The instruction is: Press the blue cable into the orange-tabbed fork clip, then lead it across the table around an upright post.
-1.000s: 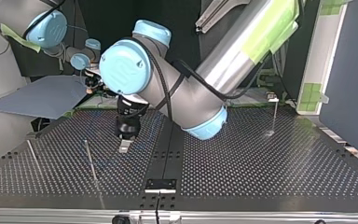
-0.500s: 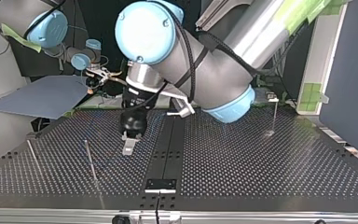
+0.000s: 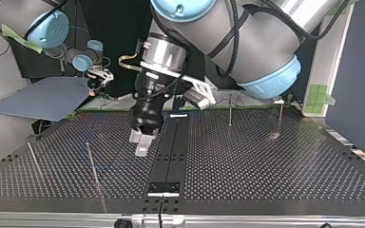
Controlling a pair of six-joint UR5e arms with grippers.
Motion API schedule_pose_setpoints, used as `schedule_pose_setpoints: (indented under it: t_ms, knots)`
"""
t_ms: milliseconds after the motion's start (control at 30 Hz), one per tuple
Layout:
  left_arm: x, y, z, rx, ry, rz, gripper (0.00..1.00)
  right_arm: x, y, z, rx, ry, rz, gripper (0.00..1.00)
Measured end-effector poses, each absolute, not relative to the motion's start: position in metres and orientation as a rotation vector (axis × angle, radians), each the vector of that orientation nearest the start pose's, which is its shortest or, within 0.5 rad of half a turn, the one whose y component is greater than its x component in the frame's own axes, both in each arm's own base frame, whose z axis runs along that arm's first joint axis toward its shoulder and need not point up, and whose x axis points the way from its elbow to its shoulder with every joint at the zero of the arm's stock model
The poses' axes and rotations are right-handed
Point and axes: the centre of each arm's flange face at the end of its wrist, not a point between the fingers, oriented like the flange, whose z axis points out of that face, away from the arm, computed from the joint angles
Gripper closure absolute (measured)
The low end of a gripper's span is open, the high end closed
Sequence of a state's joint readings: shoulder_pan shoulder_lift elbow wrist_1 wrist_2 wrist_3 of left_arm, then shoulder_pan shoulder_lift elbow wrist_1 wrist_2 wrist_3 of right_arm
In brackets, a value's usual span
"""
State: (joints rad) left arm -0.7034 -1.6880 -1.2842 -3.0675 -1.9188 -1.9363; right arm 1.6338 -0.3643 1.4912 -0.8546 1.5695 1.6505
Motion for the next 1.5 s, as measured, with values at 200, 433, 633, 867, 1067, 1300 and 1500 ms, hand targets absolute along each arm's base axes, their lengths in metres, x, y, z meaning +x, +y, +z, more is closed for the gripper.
schedule_pose_setpoints:
  t_ms: [200, 433, 633, 867, 1067, 1300, 1500]
  knots:
    - [0.351, -0.424, 0.568, -0.138, 1.343, -0.727, 0.00, 0.173, -0.625, -0.163, 1.419, -1.438, 1.158, 1.00]
    - [0.367, -0.434, 0.516, -0.175, 1.384, -0.726, 0.00, 0.174, -0.624, -0.164, 1.427, -1.438, 1.151, 1.00]
    - [0.380, -0.442, 0.468, -0.198, 1.428, -0.717, 0.00, 0.174, -0.624, -0.164, 1.431, -1.437, 1.148, 1.00]
    - [0.383, -0.437, 0.432, -0.255, 1.435, -0.683, 0.00, 0.175, -0.623, -0.164, 1.433, -1.437, 1.148, 1.00]
    - [0.381, -0.431, 0.412, -0.281, 1.430, -0.653, 0.00, 0.176, -0.623, -0.164, 1.435, -1.436, 1.149, 1.00]
    - [0.377, -0.423, 0.387, -0.308, 1.424, -0.615, 0.00, 0.177, -0.623, -0.164, 1.437, -1.436, 1.149, 1.00]
    - [0.373, -0.416, 0.365, -0.319, 1.421, -0.581, 0.00, 0.177, -0.623, -0.164, 1.437, -1.436, 1.149, 1.00]
